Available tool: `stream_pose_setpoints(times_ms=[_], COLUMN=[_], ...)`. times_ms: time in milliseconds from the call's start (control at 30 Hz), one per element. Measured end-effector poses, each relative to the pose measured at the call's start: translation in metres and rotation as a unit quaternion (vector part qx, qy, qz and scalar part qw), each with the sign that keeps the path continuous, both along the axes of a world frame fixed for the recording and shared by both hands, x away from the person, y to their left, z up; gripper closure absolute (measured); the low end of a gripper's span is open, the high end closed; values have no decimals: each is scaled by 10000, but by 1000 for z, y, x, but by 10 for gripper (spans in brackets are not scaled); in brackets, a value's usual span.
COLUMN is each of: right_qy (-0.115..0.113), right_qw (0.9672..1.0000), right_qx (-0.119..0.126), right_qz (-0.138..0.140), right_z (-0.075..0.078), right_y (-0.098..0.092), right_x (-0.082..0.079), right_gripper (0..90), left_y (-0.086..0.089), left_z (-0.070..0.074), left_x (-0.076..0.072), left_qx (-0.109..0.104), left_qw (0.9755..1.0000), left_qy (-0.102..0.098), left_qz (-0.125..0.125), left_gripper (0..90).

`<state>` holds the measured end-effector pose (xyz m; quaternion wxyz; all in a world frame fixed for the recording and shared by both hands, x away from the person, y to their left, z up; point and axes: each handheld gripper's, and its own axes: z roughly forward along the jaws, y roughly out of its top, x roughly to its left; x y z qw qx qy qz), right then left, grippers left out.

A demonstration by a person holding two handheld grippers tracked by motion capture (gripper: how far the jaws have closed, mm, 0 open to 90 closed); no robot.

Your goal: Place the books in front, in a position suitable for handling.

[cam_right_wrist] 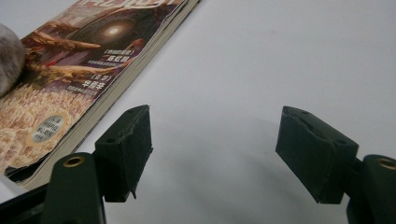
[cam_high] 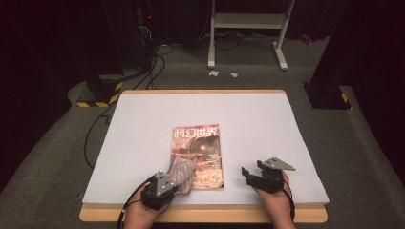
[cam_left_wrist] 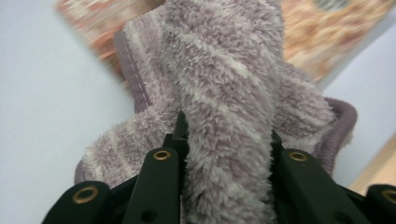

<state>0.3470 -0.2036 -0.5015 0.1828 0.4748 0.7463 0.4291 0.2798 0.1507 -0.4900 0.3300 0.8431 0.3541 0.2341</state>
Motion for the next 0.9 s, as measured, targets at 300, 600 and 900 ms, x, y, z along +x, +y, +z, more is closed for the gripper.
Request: stream_pose_setpoints(times_ms=[300, 600, 900], right_qy=[29, 31, 54], right_qw=[10000, 10000, 10000], right_qx=[32, 50, -7], right_qz=[19, 27, 13], right_z=[0, 0, 0], right_y=[0, -1, 0], right_x=[0, 0, 1], right_gripper=[261, 262, 263], left_y=[-84, -72, 7], left_z=[1, -1, 0], left_x=[8, 9, 16], left_qx=[-90, -42, -43], left_qw=[9955, 9958, 10000], left_qy=[70, -46, -46], left_qz=[-946, -912, 73], left_gripper=[696, 695, 696])
